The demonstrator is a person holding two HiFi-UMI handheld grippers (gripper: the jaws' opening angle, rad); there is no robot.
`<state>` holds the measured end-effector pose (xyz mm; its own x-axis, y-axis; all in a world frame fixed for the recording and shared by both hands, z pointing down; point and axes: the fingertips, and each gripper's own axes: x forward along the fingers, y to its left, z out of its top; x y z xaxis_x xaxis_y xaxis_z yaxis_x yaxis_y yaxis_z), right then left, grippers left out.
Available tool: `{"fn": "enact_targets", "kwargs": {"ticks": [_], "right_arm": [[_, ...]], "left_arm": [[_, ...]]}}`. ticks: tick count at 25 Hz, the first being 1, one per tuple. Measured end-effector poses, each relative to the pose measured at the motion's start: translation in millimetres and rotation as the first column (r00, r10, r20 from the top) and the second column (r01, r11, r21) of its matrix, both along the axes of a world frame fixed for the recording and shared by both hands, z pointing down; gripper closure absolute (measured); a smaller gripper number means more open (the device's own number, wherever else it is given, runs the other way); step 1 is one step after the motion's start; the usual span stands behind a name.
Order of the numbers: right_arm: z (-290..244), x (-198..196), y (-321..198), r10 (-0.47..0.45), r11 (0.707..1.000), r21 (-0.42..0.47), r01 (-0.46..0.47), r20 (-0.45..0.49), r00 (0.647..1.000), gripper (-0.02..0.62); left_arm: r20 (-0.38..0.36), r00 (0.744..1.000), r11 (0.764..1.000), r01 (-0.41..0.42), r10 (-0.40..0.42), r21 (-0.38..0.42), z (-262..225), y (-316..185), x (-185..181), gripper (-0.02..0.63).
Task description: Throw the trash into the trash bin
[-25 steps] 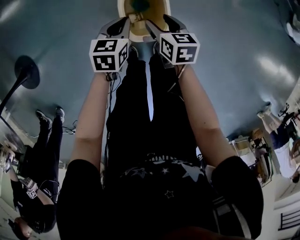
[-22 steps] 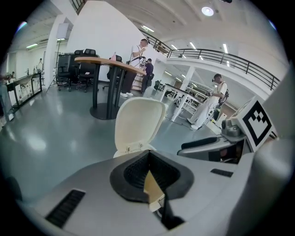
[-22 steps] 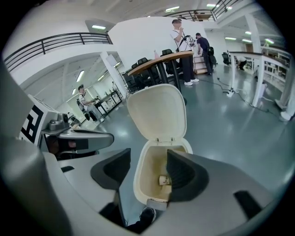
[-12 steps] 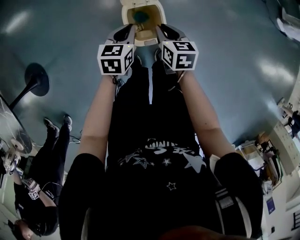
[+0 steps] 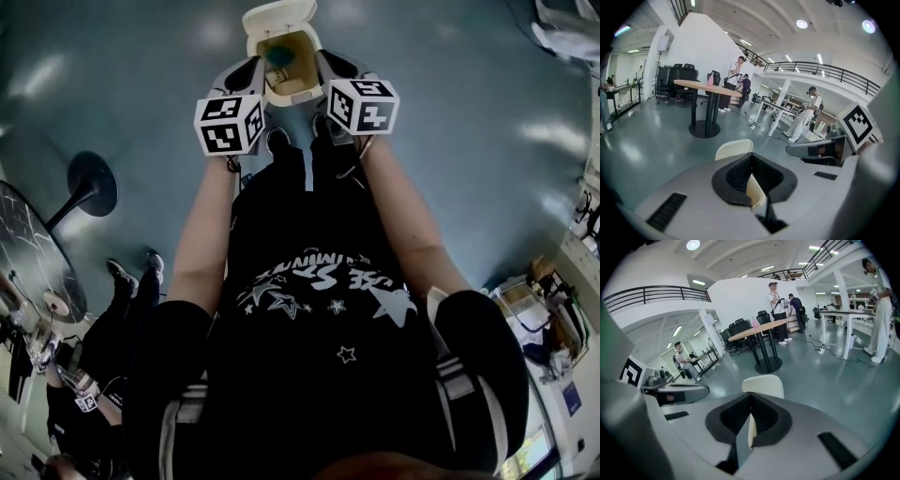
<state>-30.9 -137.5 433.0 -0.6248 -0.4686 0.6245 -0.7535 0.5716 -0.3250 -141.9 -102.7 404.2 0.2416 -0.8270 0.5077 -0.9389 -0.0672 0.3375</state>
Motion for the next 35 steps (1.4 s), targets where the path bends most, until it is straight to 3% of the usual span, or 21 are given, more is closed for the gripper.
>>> {"fn": "enact_targets", "kwargs": {"ticks": [9, 16, 21, 28, 35], "right_arm": [[-28.6, 1.9, 0.0, -0.01, 1.0, 0.016, 0.009, 0.022, 1.0, 0.589], [-67.8, 1.4, 12.4, -0.059, 0.998, 0.025, 0.057, 0.086, 0.995, 0.589], [-86.3, 36.4, 20.6, -0.133, 0.989, 0.07, 0.127, 0.082, 0.988, 0.589], [-91.0, 86.7, 35.7, -0.144, 0.988, 0.07, 0.137, 0.107, 0.984, 0.589], [-88.6, 123.5, 58.7, -0.161, 0.985, 0.078, 0.151, 0.132, 0.978, 0.589]], "left_arm": [[-0.013, 0.998, 0.998, -0.053, 0.053, 0.026, -19.5, -3.9, 18.9, 0.595], [0.022, 1.0, 0.998, -0.001, -0.001, 0.055, -47.2, 10.9, 20.9, 0.595], [0.056, 0.997, 0.996, 0.044, -0.048, 0.073, -65.3, 30.1, 36.6, 0.595], [0.07, 0.99, 0.988, 0.113, -0.12, 0.104, -86.5, 62.2, 63.4, 0.595], [0.076, 0.99, 0.985, 0.105, -0.116, 0.138, -100.8, 94.7, 111.3, 0.595]]}}
